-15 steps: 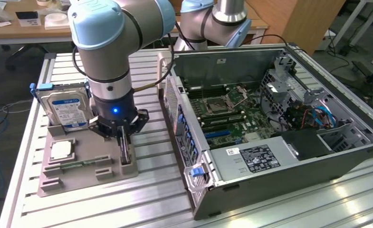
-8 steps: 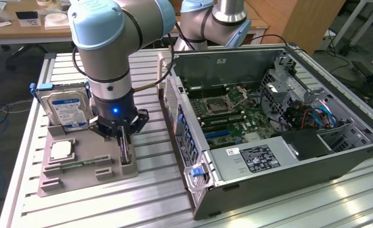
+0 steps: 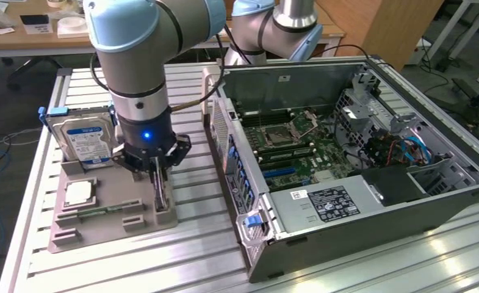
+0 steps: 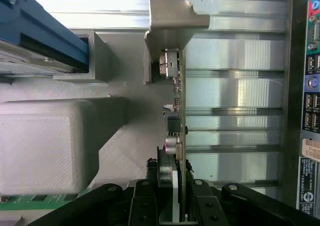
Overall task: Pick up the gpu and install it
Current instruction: 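Pick up the gpu and move the gpu toward the slot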
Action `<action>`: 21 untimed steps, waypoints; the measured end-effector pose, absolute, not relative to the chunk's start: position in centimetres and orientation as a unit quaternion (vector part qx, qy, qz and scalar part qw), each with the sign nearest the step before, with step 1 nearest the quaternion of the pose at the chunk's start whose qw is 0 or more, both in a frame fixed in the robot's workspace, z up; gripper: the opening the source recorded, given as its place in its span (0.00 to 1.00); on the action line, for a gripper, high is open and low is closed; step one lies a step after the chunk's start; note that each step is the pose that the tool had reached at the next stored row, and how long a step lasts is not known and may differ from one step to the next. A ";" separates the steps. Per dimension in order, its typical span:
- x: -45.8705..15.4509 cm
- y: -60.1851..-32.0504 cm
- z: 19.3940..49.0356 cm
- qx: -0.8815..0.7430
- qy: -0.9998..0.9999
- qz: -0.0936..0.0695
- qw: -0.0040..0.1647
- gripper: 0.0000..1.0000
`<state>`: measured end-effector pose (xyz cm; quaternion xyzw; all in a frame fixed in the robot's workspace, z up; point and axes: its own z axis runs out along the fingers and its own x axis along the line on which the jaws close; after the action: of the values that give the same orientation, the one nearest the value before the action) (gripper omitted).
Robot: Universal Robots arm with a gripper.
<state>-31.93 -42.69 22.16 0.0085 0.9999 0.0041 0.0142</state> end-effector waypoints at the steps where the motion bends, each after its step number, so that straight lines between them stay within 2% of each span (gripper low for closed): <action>1: -31.9 -42.7 22.5 0.009 1.000 0.004 0.014 0.28; 21: -31.9 -42.7 31.4 0.009 1.000 0.004 0.014 0.28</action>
<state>-31.94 -42.69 31.43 0.0085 0.9999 0.0043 0.0138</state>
